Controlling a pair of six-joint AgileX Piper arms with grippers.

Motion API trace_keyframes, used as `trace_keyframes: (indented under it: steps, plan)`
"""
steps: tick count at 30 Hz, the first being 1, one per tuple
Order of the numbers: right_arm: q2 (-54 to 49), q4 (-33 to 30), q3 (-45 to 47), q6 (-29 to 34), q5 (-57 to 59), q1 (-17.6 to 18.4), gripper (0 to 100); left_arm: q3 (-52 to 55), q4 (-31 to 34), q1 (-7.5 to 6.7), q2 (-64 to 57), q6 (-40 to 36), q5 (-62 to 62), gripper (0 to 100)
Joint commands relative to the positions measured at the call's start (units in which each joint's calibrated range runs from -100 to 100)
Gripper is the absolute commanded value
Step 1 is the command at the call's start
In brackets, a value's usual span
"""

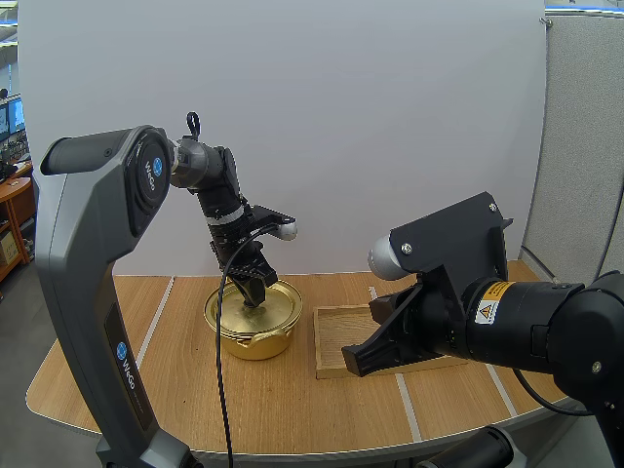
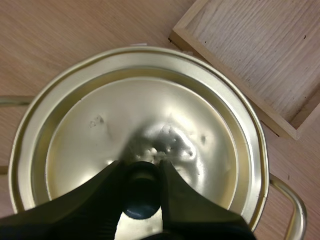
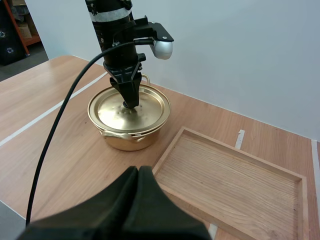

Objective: Open the pot, put the grape inside, and close it

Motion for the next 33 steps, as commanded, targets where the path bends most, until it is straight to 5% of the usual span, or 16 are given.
trace_keyframes:
  steps: [1,5,9,15,33]
  plan:
    - [-0.4,0.1,-0.1,-0.4,-1.3,-0.3,0,0.8,-0.8,-0.04,1.7,0.3,0.5,0]
    - [-0.4,0.1,-0.1,-0.4,-1.3,-0.3,0,0.8,-1.1,-0.04,1.7,0.3,1.0,3]
    - [-0.4,0.1,-0.1,-0.4,-1.3,-0.3,0,0.8,-1.3,-0.04,1.7,0.3,1.0,22]
    - [-0.4,0.1,-0.1,-0.4,-1.2,-0.3,0,0.8,-2.3,-0.04,0.2,0.3,1.0,99]
    - [-0.4,0.1,-0.1,-0.4,-1.2,-0.3,0,-7.0,-2.8,-0.04,-28.9,-1.2,1.0,100]
